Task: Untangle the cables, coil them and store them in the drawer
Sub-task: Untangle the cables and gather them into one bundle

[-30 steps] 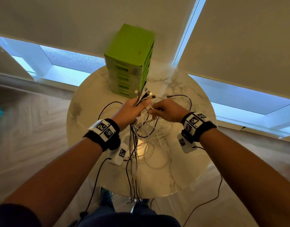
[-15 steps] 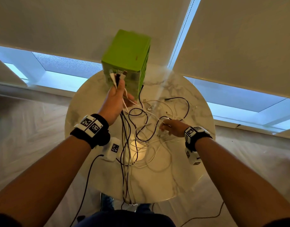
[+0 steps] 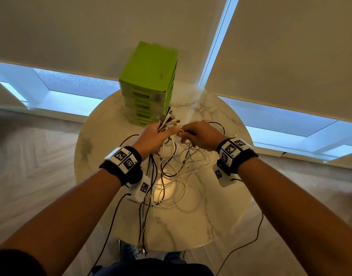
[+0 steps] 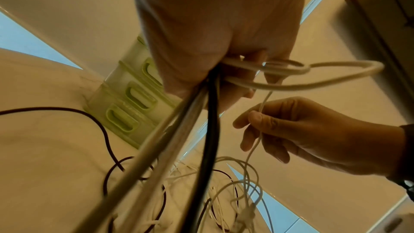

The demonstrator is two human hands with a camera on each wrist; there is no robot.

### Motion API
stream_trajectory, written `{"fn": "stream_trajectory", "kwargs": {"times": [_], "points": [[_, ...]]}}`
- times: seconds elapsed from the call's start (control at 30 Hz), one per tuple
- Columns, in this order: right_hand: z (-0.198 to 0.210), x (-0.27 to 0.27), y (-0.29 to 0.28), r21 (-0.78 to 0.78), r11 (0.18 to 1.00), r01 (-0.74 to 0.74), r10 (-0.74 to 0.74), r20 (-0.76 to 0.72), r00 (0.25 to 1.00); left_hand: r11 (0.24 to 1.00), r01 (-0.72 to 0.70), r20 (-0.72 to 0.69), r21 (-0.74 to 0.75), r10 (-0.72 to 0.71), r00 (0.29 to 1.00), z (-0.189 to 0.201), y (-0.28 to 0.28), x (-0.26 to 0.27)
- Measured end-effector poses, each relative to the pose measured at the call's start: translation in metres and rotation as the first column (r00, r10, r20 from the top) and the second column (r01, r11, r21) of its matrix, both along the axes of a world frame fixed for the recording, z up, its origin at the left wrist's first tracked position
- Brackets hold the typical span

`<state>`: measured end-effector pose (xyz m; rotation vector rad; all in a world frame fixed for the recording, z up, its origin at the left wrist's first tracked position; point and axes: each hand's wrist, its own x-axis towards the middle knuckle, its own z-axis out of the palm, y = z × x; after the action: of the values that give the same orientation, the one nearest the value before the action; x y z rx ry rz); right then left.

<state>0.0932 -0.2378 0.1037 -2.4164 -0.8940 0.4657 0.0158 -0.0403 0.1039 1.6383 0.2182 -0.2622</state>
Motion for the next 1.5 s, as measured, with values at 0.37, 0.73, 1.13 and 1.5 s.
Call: {"fn": "stream_trajectory", "kwargs": {"times": [0.37, 0.73, 1.13, 1.5], "points": [[-0.057, -0.006, -0.016, -0.164, 0.985, 0.048, -0.061, -0.074, 0.995, 0.988, -0.037, 0.014, -0.147, 0.039, 0.999, 0.032, -0.013, 0.012], [-0.055, -0.01, -0.044, 0.013, 0.97, 0.243, -0.242, -0.075, 0.967, 0.937, -0.322, 0.039, -0.136, 0.33, 0.943, 0.022, 0.036, 0.019], [0.015, -0.029, -0.005, 0.123, 0.972, 0.198, -0.21, 0.095, 0.973, 0.979, 0.158, 0.035, 0.13, -0.164, 0.986, 0.007, -0.004, -0.004], [-0.046, -0.06, -0.001, -0.3, 0.947, 0.112, -0.152, -0.115, 0.982, 0.993, 0.114, 0.122, 0.026, -0.116, 0.986, 0.028, 0.02, -0.008]]}}
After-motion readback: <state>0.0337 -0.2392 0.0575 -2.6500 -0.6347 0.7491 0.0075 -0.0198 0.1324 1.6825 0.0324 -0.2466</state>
